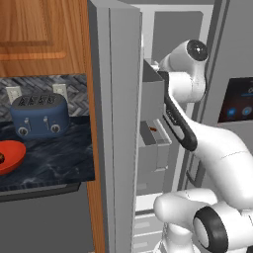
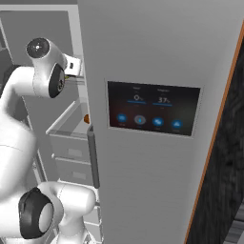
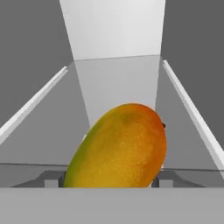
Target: Take the peach, mango, and chicken drumstick from the freezer and place them in the bowl on the counter.
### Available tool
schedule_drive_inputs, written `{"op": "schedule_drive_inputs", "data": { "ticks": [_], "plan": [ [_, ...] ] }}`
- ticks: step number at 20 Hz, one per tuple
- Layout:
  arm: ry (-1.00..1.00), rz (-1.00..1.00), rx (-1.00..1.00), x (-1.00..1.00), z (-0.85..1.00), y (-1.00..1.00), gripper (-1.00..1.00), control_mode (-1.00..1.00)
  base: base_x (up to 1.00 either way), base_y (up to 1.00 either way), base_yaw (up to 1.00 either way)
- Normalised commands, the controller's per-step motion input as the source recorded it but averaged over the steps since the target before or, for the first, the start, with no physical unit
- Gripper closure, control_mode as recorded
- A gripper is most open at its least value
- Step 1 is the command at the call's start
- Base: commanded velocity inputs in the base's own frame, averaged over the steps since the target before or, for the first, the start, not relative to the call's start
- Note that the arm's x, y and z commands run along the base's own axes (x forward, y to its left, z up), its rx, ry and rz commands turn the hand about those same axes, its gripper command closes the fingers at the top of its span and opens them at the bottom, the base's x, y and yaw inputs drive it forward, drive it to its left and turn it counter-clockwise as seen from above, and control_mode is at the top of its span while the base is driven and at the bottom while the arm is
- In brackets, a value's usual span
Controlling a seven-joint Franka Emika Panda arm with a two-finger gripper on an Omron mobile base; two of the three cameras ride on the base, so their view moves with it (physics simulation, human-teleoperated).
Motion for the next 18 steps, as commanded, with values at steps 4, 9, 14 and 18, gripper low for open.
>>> {"op": "schedule_drive_inputs", "data": {
  "ticks": [4, 9, 14, 18],
  "plan": [
    [0.02, 0.00, 0.00, -1.00, 0.36, 0.00, 1.00, -1.00, 0.00, 0.00, 0.00],
    [0.11, 0.00, 0.00, -1.00, 0.27, -0.03, 1.00, -1.00, 0.00, 0.00, 0.00],
    [0.20, 0.00, 0.00, -1.00, 0.03, -0.30, 1.00, -1.00, 0.00, 0.00, 0.00],
    [0.18, 0.00, 0.00, -1.00, -0.04, -0.31, 1.00, -1.00, 0.00, 0.00, 0.00]
  ]
}}
